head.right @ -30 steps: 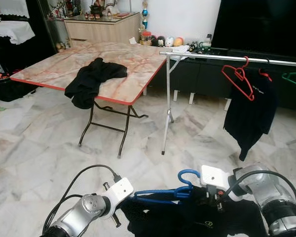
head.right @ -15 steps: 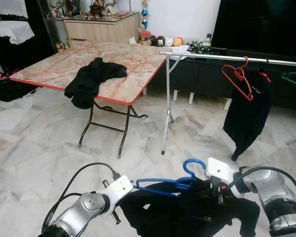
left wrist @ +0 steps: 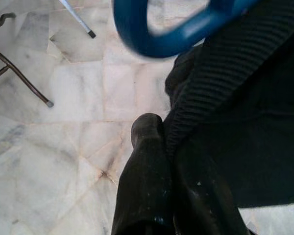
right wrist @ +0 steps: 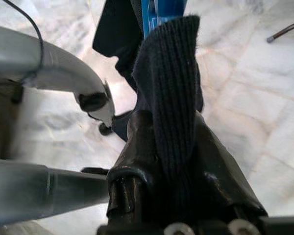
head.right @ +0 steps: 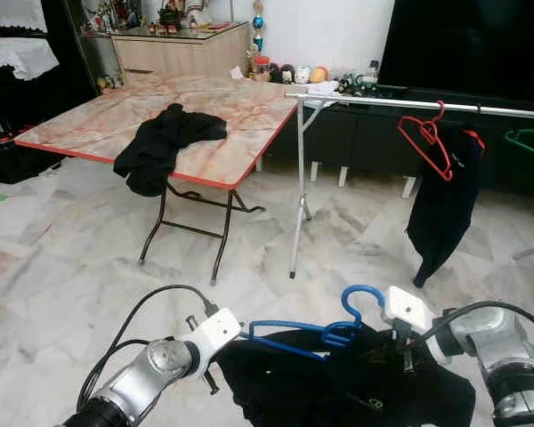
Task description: Hang hanger
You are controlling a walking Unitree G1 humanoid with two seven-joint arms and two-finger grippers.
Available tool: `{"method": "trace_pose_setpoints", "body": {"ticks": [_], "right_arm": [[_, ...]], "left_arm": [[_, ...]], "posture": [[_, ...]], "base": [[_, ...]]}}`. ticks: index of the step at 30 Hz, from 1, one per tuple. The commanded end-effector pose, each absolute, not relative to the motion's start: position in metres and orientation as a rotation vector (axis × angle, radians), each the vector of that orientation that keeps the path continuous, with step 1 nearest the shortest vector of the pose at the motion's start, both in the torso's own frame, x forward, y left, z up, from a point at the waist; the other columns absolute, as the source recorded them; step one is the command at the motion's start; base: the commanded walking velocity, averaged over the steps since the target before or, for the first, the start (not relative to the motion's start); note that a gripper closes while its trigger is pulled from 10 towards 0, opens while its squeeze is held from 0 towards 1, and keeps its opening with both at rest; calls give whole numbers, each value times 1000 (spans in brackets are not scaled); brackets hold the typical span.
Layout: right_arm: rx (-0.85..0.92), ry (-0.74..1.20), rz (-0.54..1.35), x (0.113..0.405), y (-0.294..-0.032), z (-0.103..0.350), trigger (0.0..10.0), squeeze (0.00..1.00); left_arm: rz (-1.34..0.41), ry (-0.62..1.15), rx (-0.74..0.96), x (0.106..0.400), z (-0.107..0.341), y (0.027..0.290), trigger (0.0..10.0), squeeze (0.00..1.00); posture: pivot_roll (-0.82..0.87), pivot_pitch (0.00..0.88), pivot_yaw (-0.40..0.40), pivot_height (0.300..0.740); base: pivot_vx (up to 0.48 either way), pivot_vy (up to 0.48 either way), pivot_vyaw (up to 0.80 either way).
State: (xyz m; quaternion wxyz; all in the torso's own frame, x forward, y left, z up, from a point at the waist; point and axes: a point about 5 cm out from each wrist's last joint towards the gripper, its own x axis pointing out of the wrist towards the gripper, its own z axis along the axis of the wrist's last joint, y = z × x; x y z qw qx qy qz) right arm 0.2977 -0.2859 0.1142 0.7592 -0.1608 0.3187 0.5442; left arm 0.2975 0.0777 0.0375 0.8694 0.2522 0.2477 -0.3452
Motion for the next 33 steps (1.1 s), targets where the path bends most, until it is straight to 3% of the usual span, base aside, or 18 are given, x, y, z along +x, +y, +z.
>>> {"method": "trace_pose_setpoints", "body": {"ticks": [1, 7, 12, 24, 26, 33], "right_arm": [[-337, 716, 1118, 291, -307, 121, 0, 0], [-312, 725, 1113, 289, -308, 118, 0, 0], [-353, 848, 1157, 274, -316, 107, 0, 0], [-292, 814, 1196, 270, -317, 108, 0, 0], [-497, 967, 1160, 261, -327, 97, 0, 0], [-643, 952, 1045, 268, -328, 92, 0, 0]], "left_arm": [[-626, 567, 565, 302, 34, 103, 0, 0], [-626, 568, 563, 302, 34, 104, 0, 0], [-622, 570, 563, 304, 34, 105, 0, 0], [-621, 572, 558, 304, 34, 106, 0, 0], [-622, 570, 561, 305, 35, 107, 0, 0], [-617, 566, 568, 308, 38, 111, 0, 0]], "posture": [[95, 0, 1, 740], [96, 0, 3, 740], [91, 0, 11, 740], [87, 0, 18, 740], [85, 0, 20, 740], [87, 0, 22, 740]], "base": [[0, 0, 0], [0, 0, 0], [0, 0, 0], [0, 0, 0], [0, 0, 0], [0, 0, 0]]}}
